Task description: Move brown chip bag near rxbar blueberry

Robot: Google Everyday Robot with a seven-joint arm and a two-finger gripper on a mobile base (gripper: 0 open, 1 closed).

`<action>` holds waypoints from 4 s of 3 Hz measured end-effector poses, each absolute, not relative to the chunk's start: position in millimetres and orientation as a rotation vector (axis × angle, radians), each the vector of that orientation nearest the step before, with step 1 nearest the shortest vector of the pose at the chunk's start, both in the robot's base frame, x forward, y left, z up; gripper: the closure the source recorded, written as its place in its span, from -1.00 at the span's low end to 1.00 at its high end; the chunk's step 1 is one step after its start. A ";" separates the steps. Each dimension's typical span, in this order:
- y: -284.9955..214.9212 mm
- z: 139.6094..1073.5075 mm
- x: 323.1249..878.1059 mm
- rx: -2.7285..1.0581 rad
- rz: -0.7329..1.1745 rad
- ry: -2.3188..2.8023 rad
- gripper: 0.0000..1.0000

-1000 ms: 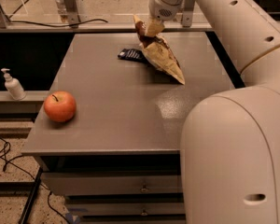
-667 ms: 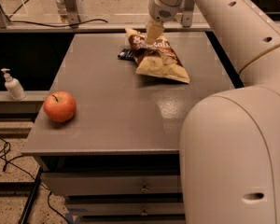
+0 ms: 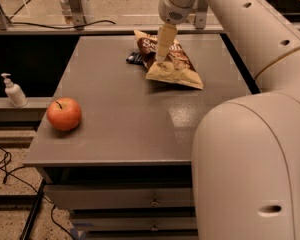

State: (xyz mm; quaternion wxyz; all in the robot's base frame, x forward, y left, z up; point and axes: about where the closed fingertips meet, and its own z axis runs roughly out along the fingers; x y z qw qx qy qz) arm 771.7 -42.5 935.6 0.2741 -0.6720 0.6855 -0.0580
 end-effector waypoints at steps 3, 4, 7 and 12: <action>-24.0 904.7 748.7 -1.497 0.243 2.131 -1.00; -19.1 884.8 744.2 -1.446 0.256 2.181 -1.00; -69.1 843.7 759.1 -1.486 -0.087 2.153 0.31; -85.8 876.1 784.7 -1.483 -0.116 2.092 0.16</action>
Offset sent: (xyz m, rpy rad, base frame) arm -0.0332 0.0146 -0.0176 0.3548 0.3363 -0.2816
